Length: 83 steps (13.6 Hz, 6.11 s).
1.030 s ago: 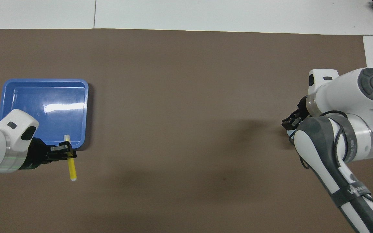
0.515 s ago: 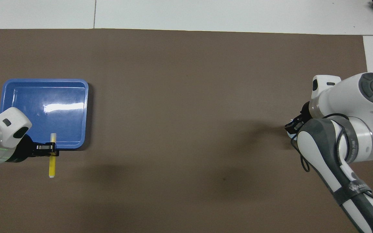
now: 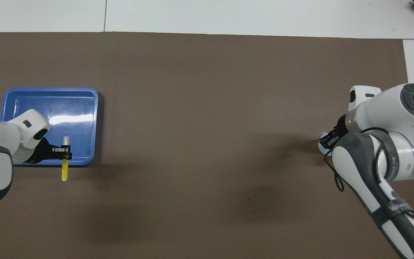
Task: Right arm passes pens to left for tray arrangement
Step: 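Lower the yellow pen into the blue tray with the left gripper, then grasp the green pen in the cup with the right gripper, then carry the green pen toward the left gripper while the left gripper approaches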
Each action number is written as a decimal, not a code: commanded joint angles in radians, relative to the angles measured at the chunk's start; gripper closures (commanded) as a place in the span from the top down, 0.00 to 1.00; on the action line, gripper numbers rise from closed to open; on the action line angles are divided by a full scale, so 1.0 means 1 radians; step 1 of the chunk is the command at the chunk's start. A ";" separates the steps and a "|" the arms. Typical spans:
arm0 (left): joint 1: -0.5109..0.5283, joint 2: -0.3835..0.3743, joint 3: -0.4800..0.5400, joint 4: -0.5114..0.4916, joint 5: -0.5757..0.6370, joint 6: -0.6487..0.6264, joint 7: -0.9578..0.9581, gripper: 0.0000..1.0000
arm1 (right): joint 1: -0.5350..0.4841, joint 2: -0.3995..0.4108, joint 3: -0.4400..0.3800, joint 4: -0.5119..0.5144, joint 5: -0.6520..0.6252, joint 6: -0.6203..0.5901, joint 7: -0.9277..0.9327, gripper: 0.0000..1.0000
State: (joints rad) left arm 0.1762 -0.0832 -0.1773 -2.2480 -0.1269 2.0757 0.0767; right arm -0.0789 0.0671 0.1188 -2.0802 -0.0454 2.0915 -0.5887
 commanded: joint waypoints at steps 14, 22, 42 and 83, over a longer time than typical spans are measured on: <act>0.025 0.313 0.002 0.133 0.099 0.240 0.006 0.00 | -0.104 -0.026 0.013 -0.034 -0.001 -0.070 -0.034 0.72; 0.019 0.344 0.001 0.133 0.118 0.288 0.005 0.09 | -0.134 -0.027 0.010 -0.020 -0.005 -0.103 -0.077 0.72; -0.024 0.272 -0.018 0.374 0.041 -0.120 -0.107 0.87 | -0.173 -0.030 0.007 -0.046 -0.016 -0.025 -0.143 0.69; -0.110 0.105 -0.024 0.349 -0.229 -0.171 -0.675 1.00 | -0.125 -0.047 0.102 0.476 0.238 -0.611 -0.064 0.00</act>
State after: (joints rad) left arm 0.0732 0.0510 -0.2130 -1.8763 -0.3327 1.9043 -0.5695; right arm -0.1902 0.0119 0.2055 -1.6361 0.0924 1.5070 -0.6999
